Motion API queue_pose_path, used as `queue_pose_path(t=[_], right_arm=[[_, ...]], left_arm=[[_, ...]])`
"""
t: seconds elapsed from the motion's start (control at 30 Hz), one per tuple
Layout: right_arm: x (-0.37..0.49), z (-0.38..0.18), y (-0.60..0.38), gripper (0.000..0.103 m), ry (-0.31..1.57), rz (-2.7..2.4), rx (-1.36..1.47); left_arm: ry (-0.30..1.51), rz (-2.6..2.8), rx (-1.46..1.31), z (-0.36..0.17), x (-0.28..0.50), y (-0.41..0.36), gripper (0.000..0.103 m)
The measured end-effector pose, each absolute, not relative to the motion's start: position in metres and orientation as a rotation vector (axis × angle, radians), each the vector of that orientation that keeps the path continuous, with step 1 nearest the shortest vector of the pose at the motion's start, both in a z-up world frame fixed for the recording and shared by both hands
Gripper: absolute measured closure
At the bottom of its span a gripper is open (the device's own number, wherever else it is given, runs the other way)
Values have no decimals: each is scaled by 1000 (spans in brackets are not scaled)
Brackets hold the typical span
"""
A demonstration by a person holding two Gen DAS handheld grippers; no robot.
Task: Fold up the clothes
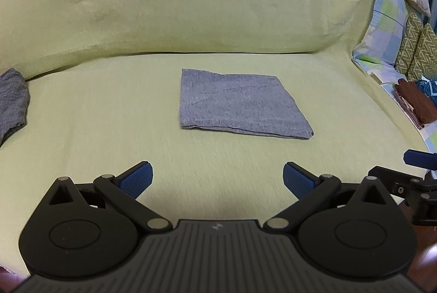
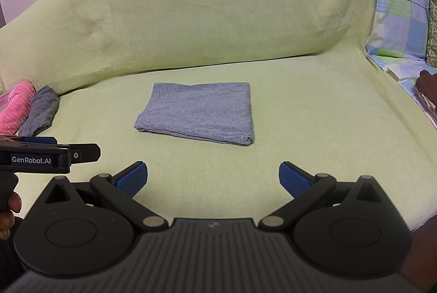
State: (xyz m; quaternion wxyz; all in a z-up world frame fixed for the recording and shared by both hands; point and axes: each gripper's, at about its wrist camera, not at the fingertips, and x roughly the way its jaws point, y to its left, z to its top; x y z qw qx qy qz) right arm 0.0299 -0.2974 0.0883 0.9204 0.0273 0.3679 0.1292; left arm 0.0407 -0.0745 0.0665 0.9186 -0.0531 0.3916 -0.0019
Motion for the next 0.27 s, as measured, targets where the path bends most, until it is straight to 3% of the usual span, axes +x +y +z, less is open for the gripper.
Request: queue_pose_path(t=[0.27], right_arm=[[31,89,-297,1,750,265,56]], left_arm=[[795,9,-110,67,40,-74,1]])
